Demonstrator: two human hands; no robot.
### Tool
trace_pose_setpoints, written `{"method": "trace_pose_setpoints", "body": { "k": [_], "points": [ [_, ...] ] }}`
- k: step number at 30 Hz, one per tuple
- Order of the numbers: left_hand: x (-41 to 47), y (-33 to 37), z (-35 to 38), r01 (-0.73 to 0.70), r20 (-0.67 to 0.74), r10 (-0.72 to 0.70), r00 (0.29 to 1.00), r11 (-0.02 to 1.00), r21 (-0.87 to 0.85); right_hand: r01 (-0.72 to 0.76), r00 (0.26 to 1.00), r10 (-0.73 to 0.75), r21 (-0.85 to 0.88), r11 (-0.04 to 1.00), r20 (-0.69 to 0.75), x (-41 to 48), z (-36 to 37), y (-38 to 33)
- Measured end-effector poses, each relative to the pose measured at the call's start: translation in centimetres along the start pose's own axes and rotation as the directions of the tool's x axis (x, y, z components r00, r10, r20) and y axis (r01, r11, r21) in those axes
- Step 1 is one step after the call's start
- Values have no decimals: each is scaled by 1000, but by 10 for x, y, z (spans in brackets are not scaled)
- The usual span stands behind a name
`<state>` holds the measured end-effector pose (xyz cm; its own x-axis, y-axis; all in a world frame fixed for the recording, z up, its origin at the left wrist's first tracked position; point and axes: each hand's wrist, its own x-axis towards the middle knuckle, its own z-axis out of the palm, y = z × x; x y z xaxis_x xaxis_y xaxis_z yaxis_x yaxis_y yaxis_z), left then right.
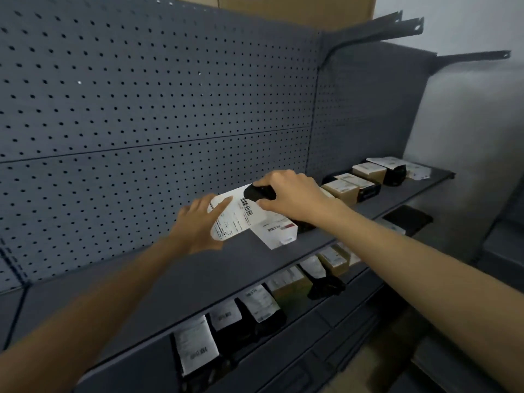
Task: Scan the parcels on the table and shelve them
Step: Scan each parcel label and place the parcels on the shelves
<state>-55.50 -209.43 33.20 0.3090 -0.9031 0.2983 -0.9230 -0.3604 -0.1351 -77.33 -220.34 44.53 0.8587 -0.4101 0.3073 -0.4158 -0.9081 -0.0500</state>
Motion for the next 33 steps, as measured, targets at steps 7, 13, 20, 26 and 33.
{"method": "trace_pose_setpoints", "body": {
  "k": [7,13,20,26,33],
  "points": [
    [16,1,35,298,151,-289,945,954,-34,130,990,-133,67,989,42,62,30,56],
    [2,36,53,526,246,-510,824,851,4,297,945,-315,170,940,92,92,71,83],
    [5,112,67,799,351,-738,577,598,-55,470,849,-508,232,852,144,84,98,129],
    [49,167,80,914,331,-852,405,368,-172,515,821,-553,236,824,142,81,97,186],
    [60,193,73,892,311,-836,452,432,-134,568,793,-600,230,790,104,90,87,204]
  ]
}}
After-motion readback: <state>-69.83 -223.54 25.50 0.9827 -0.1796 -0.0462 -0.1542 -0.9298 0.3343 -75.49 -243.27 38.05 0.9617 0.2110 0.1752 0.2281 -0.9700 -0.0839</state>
